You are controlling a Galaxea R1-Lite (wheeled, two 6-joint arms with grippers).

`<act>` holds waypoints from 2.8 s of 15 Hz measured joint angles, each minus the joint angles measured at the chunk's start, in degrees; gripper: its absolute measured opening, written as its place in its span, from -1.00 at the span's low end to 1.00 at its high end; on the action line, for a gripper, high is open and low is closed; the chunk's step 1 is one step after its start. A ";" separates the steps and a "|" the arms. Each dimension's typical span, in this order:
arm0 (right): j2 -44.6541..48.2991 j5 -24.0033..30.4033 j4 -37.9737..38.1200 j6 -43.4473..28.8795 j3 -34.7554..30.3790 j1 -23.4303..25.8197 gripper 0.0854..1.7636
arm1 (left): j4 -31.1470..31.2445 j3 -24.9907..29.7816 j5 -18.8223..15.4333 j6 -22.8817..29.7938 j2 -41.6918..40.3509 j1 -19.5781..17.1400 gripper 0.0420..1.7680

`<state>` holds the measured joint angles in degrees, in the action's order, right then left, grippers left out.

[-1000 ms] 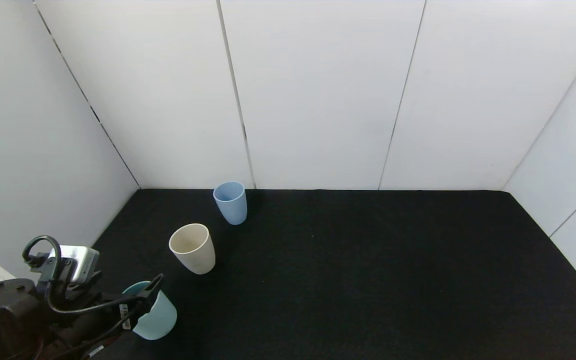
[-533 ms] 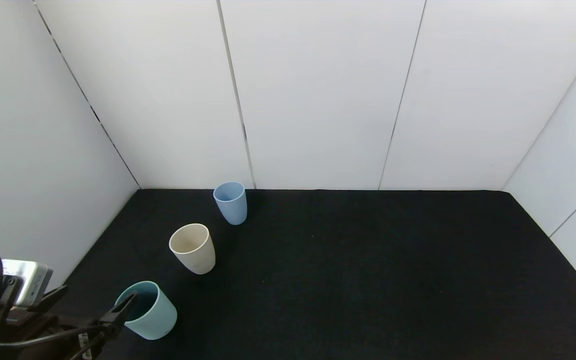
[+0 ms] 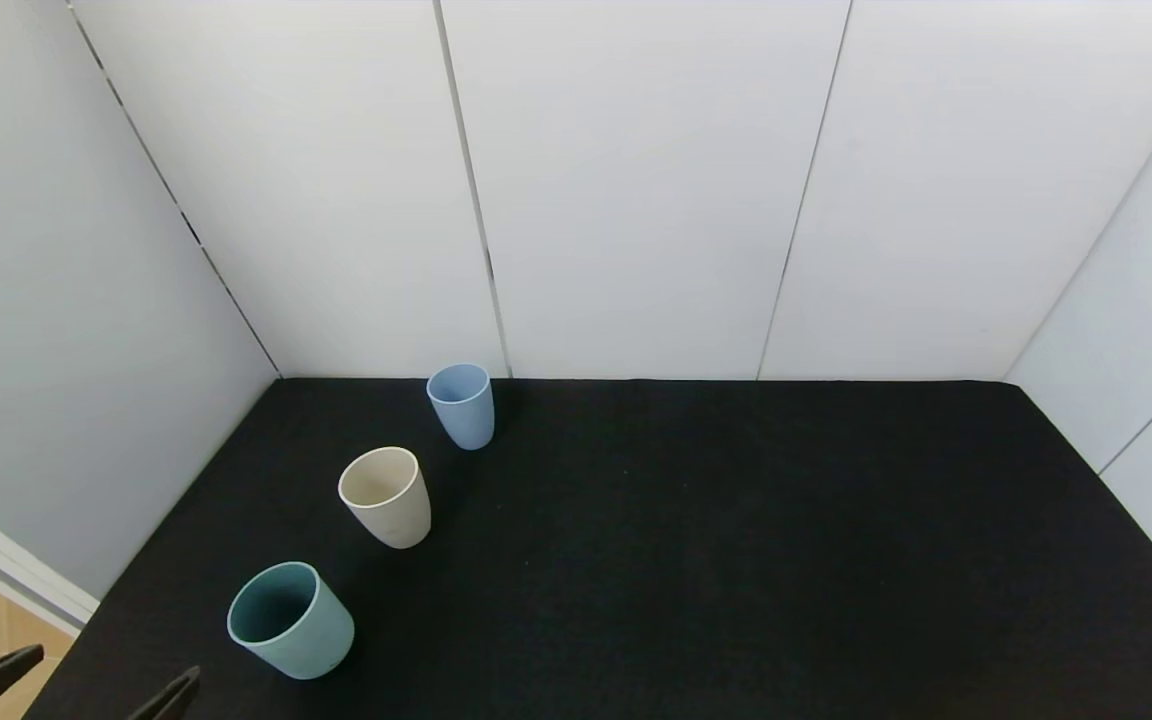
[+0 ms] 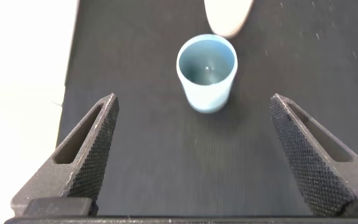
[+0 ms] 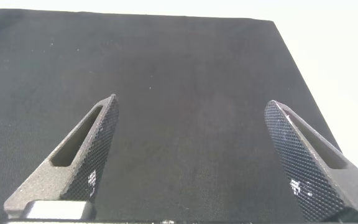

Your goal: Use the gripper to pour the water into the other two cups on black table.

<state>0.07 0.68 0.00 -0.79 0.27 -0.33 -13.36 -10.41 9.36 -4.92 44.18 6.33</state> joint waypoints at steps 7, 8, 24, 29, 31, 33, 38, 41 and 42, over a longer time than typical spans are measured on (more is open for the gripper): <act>0.00 -0.02 0.00 0.00 0.00 0.02 0.94 | 19.77 -5.27 0.34 -1.02 -19.13 -0.29 0.94; 0.00 0.00 0.00 0.00 0.00 0.00 0.94 | 22.26 -5.85 0.33 -1.02 -21.28 -0.33 0.94; 0.00 -0.02 0.00 0.02 0.00 0.00 0.94 | 28.79 -10.84 0.55 -5.27 -28.39 -4.68 0.94; 0.00 0.00 0.00 0.02 0.00 0.00 0.94 | 28.01 -5.41 -2.83 -5.38 -36.11 -5.92 0.94; 0.00 -0.02 0.00 0.00 0.00 0.00 0.94 | 26.26 -2.82 -5.32 -5.41 -40.00 -6.14 0.94; 0.00 0.00 0.00 0.00 0.00 0.00 0.94 | 20.52 1.16 -6.36 -5.21 -42.34 -6.23 0.94; 0.00 -0.02 0.00 0.02 0.00 0.00 0.94 | 13.74 9.92 -10.96 -4.17 -44.02 -6.23 0.94; 0.00 0.00 0.00 0.02 0.00 0.00 0.94 | 14.20 10.25 -10.93 0.68 -44.15 -6.23 0.94; 0.00 0.00 0.00 0.02 0.00 0.00 0.94 | 14.15 10.28 -10.57 1.65 -44.15 -6.23 0.94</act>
<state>0.07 0.68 0.00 -0.77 0.27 -0.33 0.79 -0.13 -1.21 -3.28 0.02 0.10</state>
